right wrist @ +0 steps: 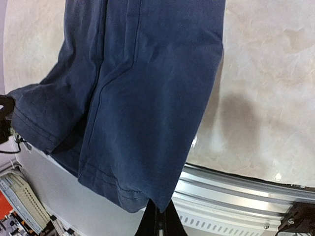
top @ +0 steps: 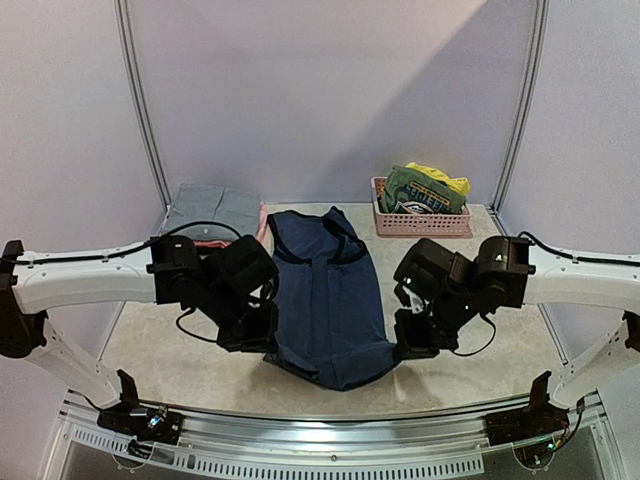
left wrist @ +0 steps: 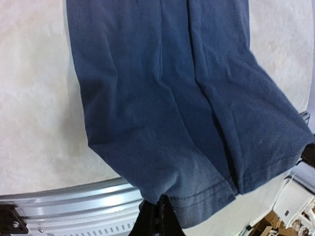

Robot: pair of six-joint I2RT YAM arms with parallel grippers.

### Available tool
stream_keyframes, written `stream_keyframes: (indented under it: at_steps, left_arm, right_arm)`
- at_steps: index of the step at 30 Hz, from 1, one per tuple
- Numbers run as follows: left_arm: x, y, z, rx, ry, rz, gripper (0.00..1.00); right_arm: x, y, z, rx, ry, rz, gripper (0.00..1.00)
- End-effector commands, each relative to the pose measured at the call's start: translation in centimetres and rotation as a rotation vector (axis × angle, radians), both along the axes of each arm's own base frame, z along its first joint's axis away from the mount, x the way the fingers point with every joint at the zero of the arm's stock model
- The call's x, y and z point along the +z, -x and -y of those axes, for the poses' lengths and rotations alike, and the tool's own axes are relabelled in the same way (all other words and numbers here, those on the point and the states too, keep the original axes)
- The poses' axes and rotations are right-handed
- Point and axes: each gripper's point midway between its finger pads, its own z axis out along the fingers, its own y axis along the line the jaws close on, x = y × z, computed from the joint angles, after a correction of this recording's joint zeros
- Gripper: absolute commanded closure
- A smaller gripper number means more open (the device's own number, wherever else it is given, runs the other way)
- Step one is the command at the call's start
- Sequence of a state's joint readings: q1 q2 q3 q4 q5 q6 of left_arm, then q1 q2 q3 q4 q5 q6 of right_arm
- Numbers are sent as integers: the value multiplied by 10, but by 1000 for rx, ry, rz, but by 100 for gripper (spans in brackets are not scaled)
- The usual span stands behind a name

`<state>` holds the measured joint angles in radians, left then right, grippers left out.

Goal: Fold and stack the mixed laundry pile
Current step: Fold the rectangle-folded tank top at the center of the board.

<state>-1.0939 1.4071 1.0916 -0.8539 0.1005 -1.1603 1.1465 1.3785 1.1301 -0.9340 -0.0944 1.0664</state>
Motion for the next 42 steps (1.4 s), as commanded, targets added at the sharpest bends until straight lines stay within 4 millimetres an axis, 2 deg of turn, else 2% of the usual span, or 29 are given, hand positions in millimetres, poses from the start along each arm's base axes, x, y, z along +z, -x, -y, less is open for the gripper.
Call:
stream_keyframes:
  at_steps: [1,7,10,16,26,35,42]
  left_arm:
    - [13,-41,-14,3,-61,51,100]
    - [23,-94,-15,-32,-70,61,100]
    - [29,-117,-13,-65,-69,80,100]
    - [33,-152,-17,-72,-68,97,100]
    - [30,-191,-23,-84,-85,129,100]
    - [12,-218,-27,-67,-98,125,100]
    - [-3,-238,-31,-61,-117,122,100]
  right_arm:
    - [16,-34,6,15,13,40,100]
    - [27,-75,-11,33,21,57,100]
    - [26,-97,-17,36,47,63,100]
    - [26,-136,-20,11,69,72,100]
    - [14,-177,-20,-24,48,63,100]
    - [5,-216,-23,-58,-11,37,100]
    - [-20,-241,-22,-56,-8,0,100]
